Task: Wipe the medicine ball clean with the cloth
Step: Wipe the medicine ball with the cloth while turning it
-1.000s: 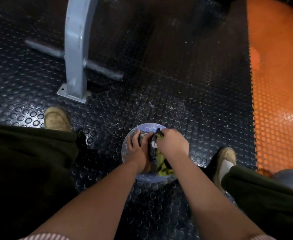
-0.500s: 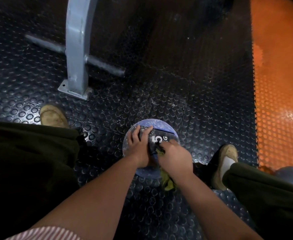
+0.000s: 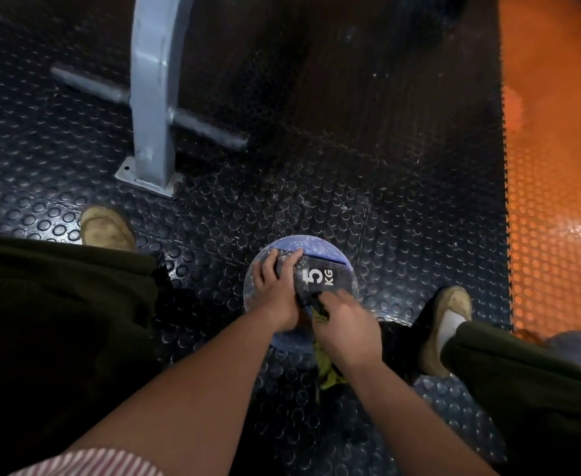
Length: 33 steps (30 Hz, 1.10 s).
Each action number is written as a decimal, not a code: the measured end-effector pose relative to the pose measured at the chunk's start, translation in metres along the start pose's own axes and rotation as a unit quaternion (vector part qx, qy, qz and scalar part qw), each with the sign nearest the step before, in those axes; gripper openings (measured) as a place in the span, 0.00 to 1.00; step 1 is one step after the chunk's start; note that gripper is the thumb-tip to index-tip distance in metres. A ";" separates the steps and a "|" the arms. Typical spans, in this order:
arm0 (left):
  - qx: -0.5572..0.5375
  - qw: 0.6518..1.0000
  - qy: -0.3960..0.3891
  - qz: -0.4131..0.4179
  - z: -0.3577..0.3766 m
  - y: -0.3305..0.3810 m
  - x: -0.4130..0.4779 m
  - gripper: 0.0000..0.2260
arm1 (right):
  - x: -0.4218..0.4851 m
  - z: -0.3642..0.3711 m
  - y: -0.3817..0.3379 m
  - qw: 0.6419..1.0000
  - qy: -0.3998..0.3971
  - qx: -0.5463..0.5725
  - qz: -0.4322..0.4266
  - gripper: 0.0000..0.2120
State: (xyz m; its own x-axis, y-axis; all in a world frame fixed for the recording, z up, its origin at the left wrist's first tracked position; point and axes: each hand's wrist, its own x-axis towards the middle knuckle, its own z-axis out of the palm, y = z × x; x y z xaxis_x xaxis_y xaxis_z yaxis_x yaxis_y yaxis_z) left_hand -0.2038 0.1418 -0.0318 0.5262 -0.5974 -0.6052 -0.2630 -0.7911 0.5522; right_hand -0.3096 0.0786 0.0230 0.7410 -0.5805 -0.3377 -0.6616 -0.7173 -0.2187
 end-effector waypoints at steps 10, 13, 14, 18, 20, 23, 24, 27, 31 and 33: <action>-0.002 1.000 -0.003 0.006 -0.003 -0.003 -0.003 0.46 | 0.007 0.001 0.009 0.997 -0.015 -0.052 -0.046 0.12; -0.019 1.000 -0.009 0.010 -0.004 -0.001 -0.002 0.50 | 0.006 -0.003 0.025 1.000 0.011 0.000 0.029 0.14; -0.017 1.000 -0.009 0.014 -0.003 -0.001 -0.001 0.52 | 0.006 -0.005 0.030 0.998 0.014 0.015 0.058 0.14; -0.009 1.000 -0.001 0.015 -0.001 -0.005 0.001 0.53 | 0.019 -0.019 0.026 0.995 0.015 0.054 0.086 0.13; -0.015 1.000 0.004 0.017 0.001 -0.005 -0.001 0.51 | 0.035 -0.026 0.013 0.995 0.017 0.066 0.074 0.11; -0.018 0.999 0.005 0.031 0.002 -0.007 -0.003 0.52 | 0.054 -0.029 -0.008 0.998 -0.019 0.023 0.048 0.09; -0.020 0.999 0.004 0.030 0.001 -0.008 -0.003 0.53 | 0.057 -0.029 -0.012 0.998 -0.029 0.012 0.047 0.10; -0.046 0.998 -0.004 0.030 -0.003 -0.010 -0.001 0.51 | 0.057 -0.031 -0.002 0.995 -0.031 0.025 0.097 0.10; -0.026 0.999 0.005 0.018 0.001 -0.008 -0.001 0.47 | 0.051 -0.035 0.023 0.980 -0.034 0.063 0.183 0.11; -0.016 1.000 0.008 0.018 0.004 -0.007 -0.002 0.48 | 0.053 -0.034 0.016 0.983 -0.030 0.065 0.170 0.11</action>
State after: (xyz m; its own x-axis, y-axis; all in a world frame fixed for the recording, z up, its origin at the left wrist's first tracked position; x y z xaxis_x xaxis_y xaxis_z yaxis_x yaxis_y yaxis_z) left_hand -0.2061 0.1482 -0.0371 0.5290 -0.6235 -0.5757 -0.2565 -0.7642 0.5918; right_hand -0.2765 0.0232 0.0327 0.4697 -0.7515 -0.4632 -0.8815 -0.4284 -0.1987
